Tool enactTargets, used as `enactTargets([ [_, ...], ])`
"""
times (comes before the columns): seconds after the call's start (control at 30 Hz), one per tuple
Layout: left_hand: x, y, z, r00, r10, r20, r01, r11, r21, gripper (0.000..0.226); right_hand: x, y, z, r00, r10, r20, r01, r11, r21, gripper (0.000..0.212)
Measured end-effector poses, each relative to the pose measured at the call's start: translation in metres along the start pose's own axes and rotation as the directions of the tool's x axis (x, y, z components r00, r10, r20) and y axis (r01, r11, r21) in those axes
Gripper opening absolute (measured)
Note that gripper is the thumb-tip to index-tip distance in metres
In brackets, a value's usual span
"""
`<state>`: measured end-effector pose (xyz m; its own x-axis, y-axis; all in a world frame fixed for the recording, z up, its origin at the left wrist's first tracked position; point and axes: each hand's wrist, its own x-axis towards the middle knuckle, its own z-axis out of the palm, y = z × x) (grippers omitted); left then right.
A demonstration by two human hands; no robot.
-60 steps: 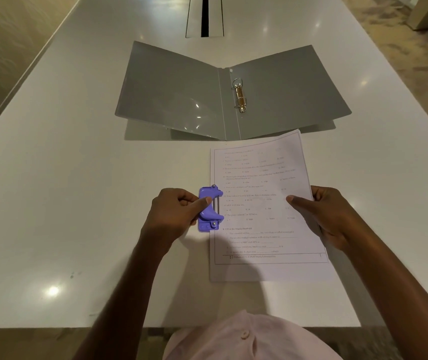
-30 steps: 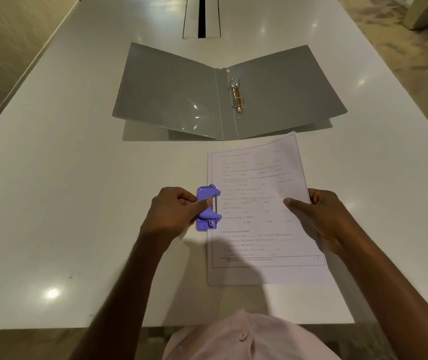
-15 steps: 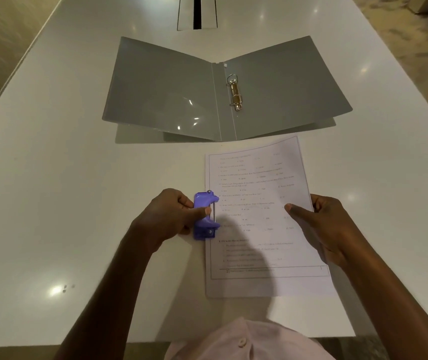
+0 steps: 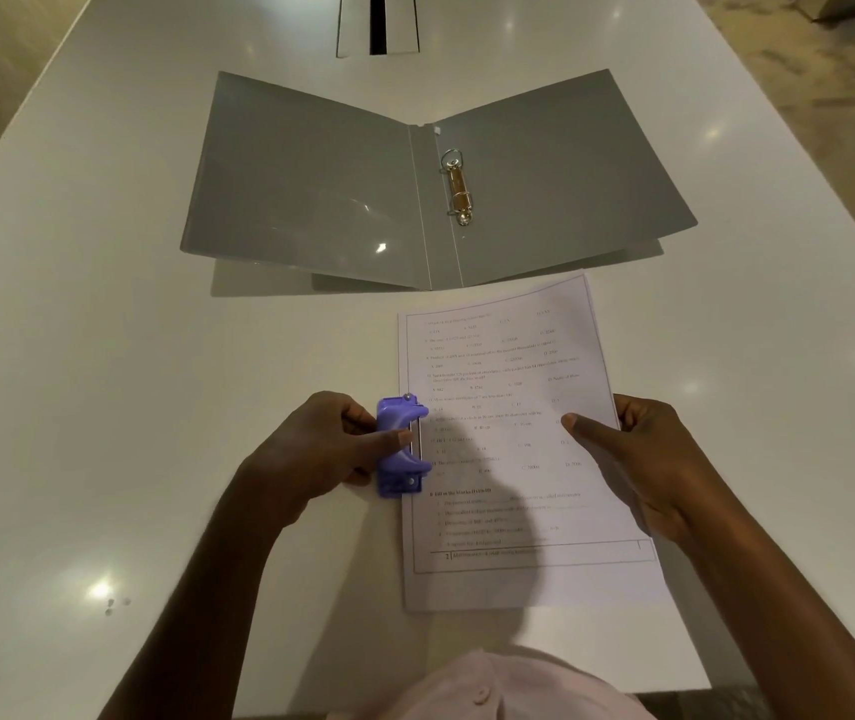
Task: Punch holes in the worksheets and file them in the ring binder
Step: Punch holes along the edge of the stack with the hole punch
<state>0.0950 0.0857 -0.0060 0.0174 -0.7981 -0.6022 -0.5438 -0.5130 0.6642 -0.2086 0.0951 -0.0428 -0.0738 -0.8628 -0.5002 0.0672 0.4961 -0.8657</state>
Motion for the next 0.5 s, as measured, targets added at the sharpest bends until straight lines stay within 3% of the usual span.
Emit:
enactTargets([
  [0.5,0.003,-0.0025,-0.0013,1.0,-0.011,-0.001,0.011,1.0,-0.003,0.032,-0.0012,-0.0032,0.003,1.0,-0.004,-0.024,0.003,0.999,-0.037,0.017],
])
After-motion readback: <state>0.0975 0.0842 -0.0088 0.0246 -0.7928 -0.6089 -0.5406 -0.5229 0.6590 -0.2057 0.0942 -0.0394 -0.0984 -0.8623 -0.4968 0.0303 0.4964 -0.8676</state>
